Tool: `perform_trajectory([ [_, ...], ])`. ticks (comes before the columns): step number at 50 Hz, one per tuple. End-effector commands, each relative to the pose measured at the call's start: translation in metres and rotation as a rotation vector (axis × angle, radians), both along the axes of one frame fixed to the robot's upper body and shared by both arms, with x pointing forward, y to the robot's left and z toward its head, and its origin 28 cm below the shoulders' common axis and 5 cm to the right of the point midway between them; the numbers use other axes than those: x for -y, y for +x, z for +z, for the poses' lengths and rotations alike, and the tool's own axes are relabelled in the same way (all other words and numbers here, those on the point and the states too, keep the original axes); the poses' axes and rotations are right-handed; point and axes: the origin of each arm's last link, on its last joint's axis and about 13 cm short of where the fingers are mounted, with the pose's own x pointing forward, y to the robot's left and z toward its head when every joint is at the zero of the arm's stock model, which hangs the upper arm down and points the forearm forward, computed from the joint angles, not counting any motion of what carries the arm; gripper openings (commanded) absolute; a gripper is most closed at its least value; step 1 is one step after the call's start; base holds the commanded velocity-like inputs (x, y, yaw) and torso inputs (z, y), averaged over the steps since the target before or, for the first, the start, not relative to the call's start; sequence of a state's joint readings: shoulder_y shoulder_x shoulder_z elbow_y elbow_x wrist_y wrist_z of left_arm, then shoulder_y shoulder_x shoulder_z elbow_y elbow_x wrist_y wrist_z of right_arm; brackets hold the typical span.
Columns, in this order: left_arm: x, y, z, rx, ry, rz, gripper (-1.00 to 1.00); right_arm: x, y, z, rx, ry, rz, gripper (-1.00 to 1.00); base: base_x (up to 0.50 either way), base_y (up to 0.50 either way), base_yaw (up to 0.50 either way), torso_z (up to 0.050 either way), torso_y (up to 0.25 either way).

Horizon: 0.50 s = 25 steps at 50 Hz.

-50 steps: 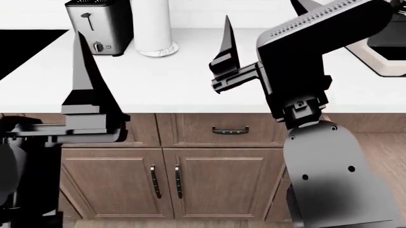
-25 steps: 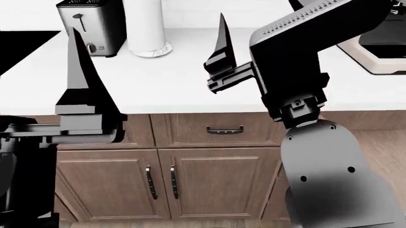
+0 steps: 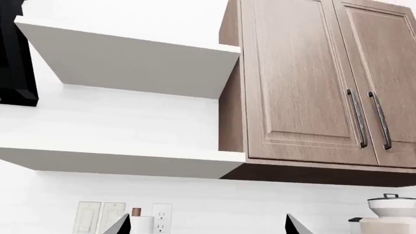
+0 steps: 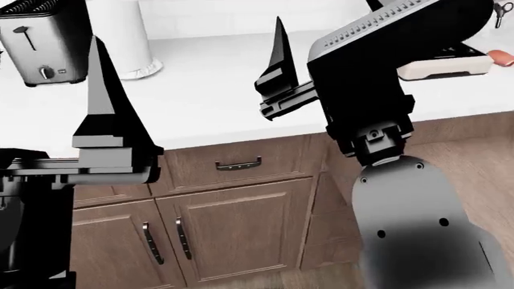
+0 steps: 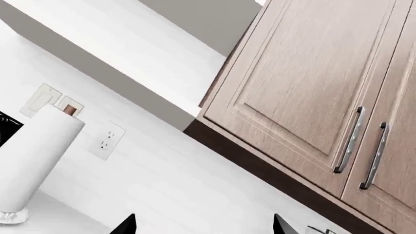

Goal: Close the right drawer.

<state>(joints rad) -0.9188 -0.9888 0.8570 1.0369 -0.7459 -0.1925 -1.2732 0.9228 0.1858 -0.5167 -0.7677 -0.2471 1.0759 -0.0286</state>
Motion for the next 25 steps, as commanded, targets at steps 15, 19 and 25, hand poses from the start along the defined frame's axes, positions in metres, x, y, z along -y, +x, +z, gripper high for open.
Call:
perform_trajectory([
  [15, 0.0006, 0.0002, -0.0008, 0.002, 0.007, -0.003, 1.0, 0.0016, -0.0024, 0.0008, 0.016, 0.046, -0.024, 1.0, 0.0, 0.0, -0.5, 0.0, 0.0],
  [19, 0.0008, 0.0, -0.001, 0.0, 0.006, -0.003, 1.0, 0.0019, -0.002, 0.0001, 0.011, 0.048, -0.024, 1.0, 0.0, 0.0, -0.5, 0.0, 0.0],
  [25, 0.0007, -0.0009, -0.0008, 0.001, 0.006, -0.003, 1.0, 0.0018, -0.0027, 0.0006, 0.011, 0.051, -0.024, 1.0, 0.0, 0.0, -0.5, 0.0, 0.0],
])
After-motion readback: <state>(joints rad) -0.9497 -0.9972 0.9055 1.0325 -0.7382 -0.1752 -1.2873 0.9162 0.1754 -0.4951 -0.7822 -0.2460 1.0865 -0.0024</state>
